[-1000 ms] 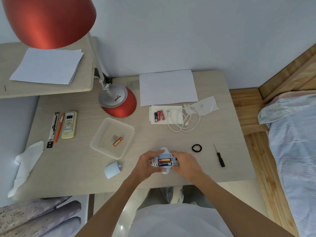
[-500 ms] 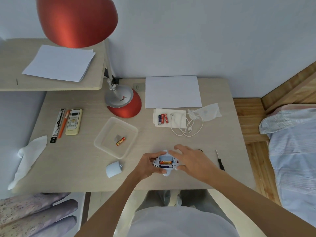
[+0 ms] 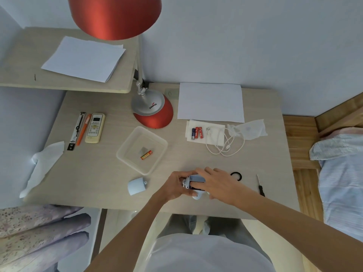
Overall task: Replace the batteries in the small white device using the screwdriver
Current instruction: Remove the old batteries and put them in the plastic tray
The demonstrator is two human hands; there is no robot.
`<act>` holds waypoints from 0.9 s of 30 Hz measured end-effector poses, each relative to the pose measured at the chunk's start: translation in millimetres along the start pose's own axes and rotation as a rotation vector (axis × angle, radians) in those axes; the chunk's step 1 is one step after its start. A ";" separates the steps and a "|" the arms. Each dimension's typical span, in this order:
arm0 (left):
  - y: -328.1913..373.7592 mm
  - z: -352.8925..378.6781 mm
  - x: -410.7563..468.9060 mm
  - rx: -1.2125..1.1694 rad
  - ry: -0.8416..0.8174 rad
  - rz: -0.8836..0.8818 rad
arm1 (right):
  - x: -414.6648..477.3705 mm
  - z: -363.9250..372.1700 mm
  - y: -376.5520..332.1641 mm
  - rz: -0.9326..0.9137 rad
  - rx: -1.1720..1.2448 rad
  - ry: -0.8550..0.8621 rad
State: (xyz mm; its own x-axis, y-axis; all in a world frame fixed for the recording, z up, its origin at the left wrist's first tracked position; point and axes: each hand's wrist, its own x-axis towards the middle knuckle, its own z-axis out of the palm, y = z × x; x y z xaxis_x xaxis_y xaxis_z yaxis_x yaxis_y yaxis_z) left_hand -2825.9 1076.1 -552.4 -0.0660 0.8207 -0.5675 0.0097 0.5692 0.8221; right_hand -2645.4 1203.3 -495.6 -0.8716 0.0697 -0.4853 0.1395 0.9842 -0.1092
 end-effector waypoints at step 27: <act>-2.1 3.9 -1.0 -0.019 0.029 -0.013 | 3.8 14.6 8.5 0.005 0.153 0.185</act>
State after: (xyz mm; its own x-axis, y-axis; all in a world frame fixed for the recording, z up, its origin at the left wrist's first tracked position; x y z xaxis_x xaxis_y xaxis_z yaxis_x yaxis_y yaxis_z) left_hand -2821.9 1074.3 -553.7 -0.0945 0.8117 -0.5764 -0.0105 0.5782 0.8158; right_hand -2640.7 1209.5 -511.1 -0.9398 0.1173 -0.3209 0.2016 0.9487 -0.2436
